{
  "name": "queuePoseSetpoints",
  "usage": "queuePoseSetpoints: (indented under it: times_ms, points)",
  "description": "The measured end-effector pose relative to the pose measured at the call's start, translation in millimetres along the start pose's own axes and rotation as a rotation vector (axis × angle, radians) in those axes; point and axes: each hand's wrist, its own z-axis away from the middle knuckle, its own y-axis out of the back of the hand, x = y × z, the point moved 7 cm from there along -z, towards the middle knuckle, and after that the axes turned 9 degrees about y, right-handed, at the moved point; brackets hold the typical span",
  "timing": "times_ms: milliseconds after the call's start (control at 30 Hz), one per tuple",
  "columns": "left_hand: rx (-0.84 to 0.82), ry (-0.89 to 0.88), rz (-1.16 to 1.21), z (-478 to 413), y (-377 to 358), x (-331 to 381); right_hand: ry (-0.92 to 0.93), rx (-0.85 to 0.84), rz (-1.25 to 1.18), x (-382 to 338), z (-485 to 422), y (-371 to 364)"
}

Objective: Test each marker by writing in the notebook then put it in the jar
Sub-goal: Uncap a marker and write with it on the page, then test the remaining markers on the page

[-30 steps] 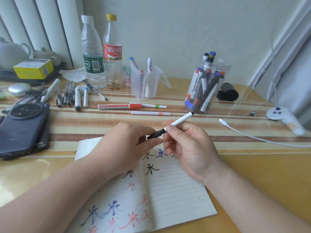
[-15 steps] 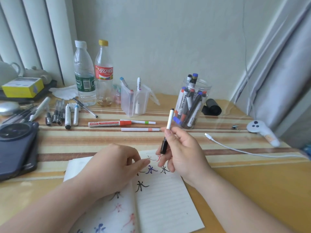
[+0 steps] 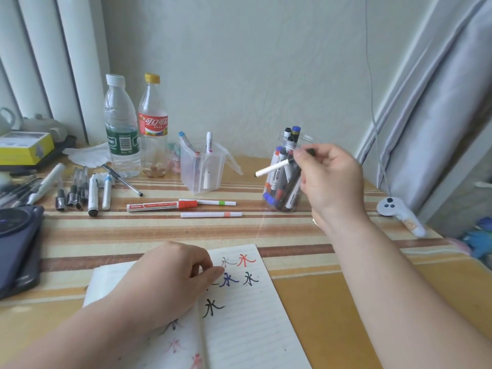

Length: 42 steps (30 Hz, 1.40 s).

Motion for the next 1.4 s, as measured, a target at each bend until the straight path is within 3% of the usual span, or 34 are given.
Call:
queuePoseSetpoints:
  times_ms: [167,333,500,733,800,933,1000,1167,1333,1400]
  points:
    - [0.005,0.014,-0.026,0.8,1.3,2.8,0.308,0.158,0.346,-25.7,-56.7,17.1]
    - [-0.025,0.028,-0.039,0.3,0.0,3.6,0.21,0.061,0.595,-14.0,-85.1,8.1]
    - [-0.009,0.011,-0.052,-0.2,0.4,4.5,0.068,0.011,0.601,7.2,-85.4,2.6]
    - [0.002,0.003,-0.058,0.8,2.5,7.0,0.179,0.077,0.517,1.0,-55.1,-4.8]
    - [0.004,-0.003,-0.059,1.4,3.3,8.0,0.235,-0.043,0.511,1.5,-32.9,-28.6]
    - [0.011,-0.002,-0.055,1.0,4.5,7.4,0.092,-0.743,0.74,39.2,27.8,-105.0]
    - [0.014,-0.005,-0.056,1.3,5.6,6.1,0.077,-0.952,0.891,59.5,50.7,-126.4]
    - [0.019,-0.027,-0.054,2.8,7.4,3.8,0.079,-1.103,1.078,85.0,65.5,-147.7]
    - [0.008,-0.041,-0.046,1.4,5.4,1.7,0.113,-1.137,1.091,82.0,63.7,-144.0]
    - [0.002,-0.035,-0.028,1.8,5.4,0.9,0.079,-1.062,1.031,71.9,58.2,-130.3]
